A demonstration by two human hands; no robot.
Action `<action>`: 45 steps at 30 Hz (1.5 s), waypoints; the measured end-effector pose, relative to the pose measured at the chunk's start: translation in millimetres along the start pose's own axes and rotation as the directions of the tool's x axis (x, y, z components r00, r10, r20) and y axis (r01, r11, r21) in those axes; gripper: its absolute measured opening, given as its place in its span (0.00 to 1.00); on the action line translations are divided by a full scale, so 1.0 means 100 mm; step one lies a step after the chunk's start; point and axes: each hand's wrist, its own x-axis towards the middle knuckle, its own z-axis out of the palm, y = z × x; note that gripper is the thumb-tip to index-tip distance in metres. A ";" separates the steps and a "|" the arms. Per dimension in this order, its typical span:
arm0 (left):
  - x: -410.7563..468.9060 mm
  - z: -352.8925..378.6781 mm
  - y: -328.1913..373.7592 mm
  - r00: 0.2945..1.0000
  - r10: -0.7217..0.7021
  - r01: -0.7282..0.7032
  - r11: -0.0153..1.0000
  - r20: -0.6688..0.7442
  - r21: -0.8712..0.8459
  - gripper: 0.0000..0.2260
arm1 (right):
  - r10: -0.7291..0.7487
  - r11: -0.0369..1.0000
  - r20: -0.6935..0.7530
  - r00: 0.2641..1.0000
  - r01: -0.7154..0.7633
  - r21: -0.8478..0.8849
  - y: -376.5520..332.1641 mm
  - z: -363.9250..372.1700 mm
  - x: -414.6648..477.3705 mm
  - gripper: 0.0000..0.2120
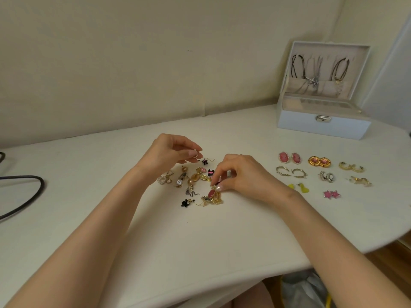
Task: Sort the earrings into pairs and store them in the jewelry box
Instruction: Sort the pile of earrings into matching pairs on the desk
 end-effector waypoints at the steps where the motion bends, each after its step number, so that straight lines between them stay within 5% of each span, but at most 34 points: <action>1: 0.00 0.00 0.00 1.000 0.001 -0.001 1.000 0.003 -0.001 0.06 | -0.003 1.000 -0.004 1.000 0.003 -0.002 0.00 0.00 0.00 0.05; 15: -0.03 0.00 0.04 0.997 -0.048 0.052 0.996 0.059 -0.069 0.08 | -0.041 0.988 0.009 0.999 0.042 -0.149 -0.03 0.01 0.02 0.05; 20: -0.03 0.01 0.04 0.998 -0.046 0.049 0.996 0.050 -0.068 0.07 | 0.069 0.964 -0.115 0.991 -0.037 0.264 0.00 -0.08 -0.03 0.07; 25: -0.03 0.06 0.06 0.997 -0.046 0.050 0.997 0.066 -0.060 0.05 | 0.089 0.869 -0.124 0.988 -0.017 0.494 0.03 -0.18 -0.10 0.04; 38: -0.12 0.27 0.21 0.976 0.001 0.019 0.996 0.216 -0.090 0.04 | 0.218 0.694 -0.099 0.971 -0.083 0.715 0.08 -0.20 -0.25 0.02; 45: -0.15 0.30 0.23 0.975 0.002 0.018 0.996 0.221 -0.088 0.05 | 0.256 0.684 -0.059 0.965 -0.137 0.717 0.10 -0.24 -0.30 0.01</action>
